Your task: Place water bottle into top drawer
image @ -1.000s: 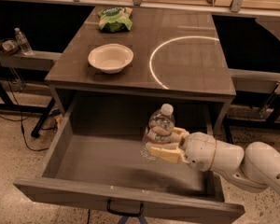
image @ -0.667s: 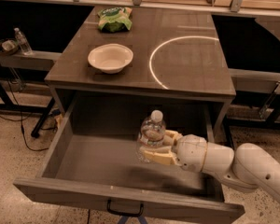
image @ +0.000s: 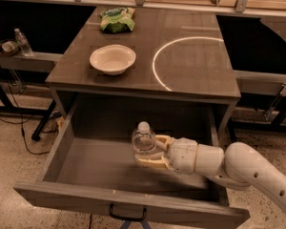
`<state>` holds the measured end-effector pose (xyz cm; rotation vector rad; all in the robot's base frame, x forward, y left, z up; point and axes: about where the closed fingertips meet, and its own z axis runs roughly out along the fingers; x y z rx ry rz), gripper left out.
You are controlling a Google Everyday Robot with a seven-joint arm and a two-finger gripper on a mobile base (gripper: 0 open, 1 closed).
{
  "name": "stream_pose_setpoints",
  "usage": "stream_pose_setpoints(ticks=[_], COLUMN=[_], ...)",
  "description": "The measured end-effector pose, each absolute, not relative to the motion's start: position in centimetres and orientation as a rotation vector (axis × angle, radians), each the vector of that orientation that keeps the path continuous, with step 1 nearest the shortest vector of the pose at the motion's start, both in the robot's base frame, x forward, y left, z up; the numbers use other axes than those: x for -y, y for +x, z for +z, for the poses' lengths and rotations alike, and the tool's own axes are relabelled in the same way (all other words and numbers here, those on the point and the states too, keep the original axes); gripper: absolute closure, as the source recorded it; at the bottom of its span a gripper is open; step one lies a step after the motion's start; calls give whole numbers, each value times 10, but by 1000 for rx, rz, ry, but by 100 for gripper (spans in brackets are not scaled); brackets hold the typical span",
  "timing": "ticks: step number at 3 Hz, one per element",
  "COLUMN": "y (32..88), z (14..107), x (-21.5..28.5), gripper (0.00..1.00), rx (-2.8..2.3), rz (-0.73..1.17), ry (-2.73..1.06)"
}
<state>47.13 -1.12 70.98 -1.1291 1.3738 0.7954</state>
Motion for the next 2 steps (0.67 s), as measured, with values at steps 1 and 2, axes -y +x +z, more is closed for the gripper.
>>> stream_pose_setpoints(ticks=[1, 2], y=[476, 480], z=[697, 692], x=[2, -1], gripper=[98, 76], rx=[-1382, -1395], rz=[775, 752], ry=[-1206, -1265])
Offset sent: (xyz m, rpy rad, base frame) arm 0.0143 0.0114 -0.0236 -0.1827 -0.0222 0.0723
